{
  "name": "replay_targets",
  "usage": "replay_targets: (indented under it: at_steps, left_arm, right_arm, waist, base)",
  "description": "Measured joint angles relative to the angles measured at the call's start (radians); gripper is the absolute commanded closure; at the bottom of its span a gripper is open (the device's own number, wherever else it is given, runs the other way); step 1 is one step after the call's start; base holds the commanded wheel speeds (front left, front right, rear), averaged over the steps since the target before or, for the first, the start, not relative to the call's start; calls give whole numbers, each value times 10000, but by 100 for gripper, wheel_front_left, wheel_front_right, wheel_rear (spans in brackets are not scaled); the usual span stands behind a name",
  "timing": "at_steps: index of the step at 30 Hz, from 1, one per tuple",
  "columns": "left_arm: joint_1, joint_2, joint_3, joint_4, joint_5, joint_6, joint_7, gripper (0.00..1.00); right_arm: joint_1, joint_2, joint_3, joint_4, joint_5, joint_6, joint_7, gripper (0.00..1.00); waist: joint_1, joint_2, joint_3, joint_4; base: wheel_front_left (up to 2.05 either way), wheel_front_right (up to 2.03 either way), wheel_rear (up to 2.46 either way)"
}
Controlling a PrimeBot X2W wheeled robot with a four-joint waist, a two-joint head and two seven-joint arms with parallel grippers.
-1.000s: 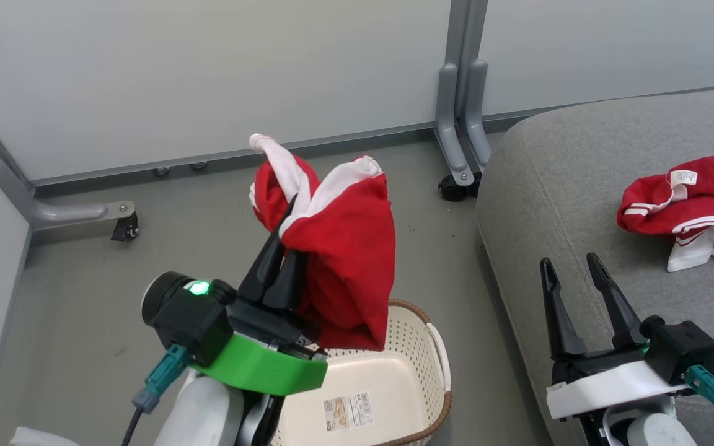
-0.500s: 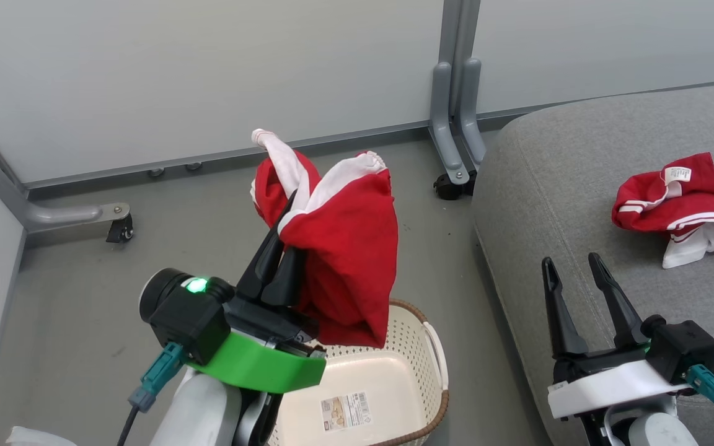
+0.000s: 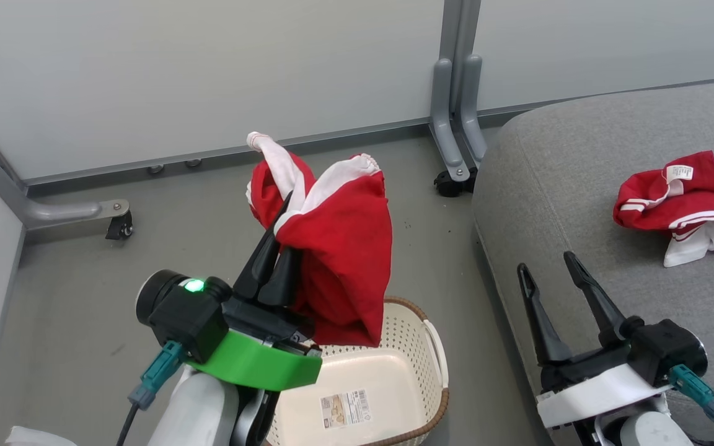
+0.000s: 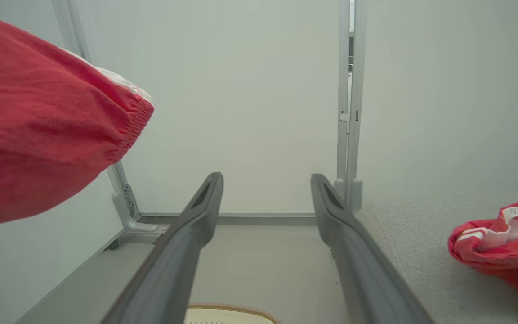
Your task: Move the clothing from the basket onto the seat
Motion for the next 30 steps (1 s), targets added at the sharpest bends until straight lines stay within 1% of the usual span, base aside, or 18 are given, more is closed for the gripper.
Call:
replay_targets:
  at_steps: [3,8,12,21,25,30]
  left_arm:
    - [1,0,21,48,29,-10,0,100]
    - [2,2,63,127,31,-10,0,100]
    - [1,2,81,186,44,-10,0,100]
    - [-4,0,58,305,73,-8,0,100]
    - [-35,0,-21,382,138,50,0,100]
    - [-75,0,-222,403,201,92,0,100]
  right_arm:
    - [-83,-228,545,-213,61,0,0,0]
    - [-262,-828,2291,-686,203,0,-2,0]
    - [-448,-1055,3177,-936,205,0,0,0]
    - [-837,-943,4324,-1365,393,0,-2,0]
    - [-1019,-777,4702,-1181,345,0,0,0]
    - [-1166,-370,4736,-706,58,0,-2,0]
  waist:
    - [0,0,11,-4]
    - [0,0,12,20]
    - [0,0,31,43]
    - [0,0,70,181]
    - [0,0,69,262]
    - [0,0,61,358]
  base:
    - [0,0,0]
    - [0,0,0]
    - [0,0,0]
    - [0,0,0]
    - [0,0,0]
    - [0,0,0]
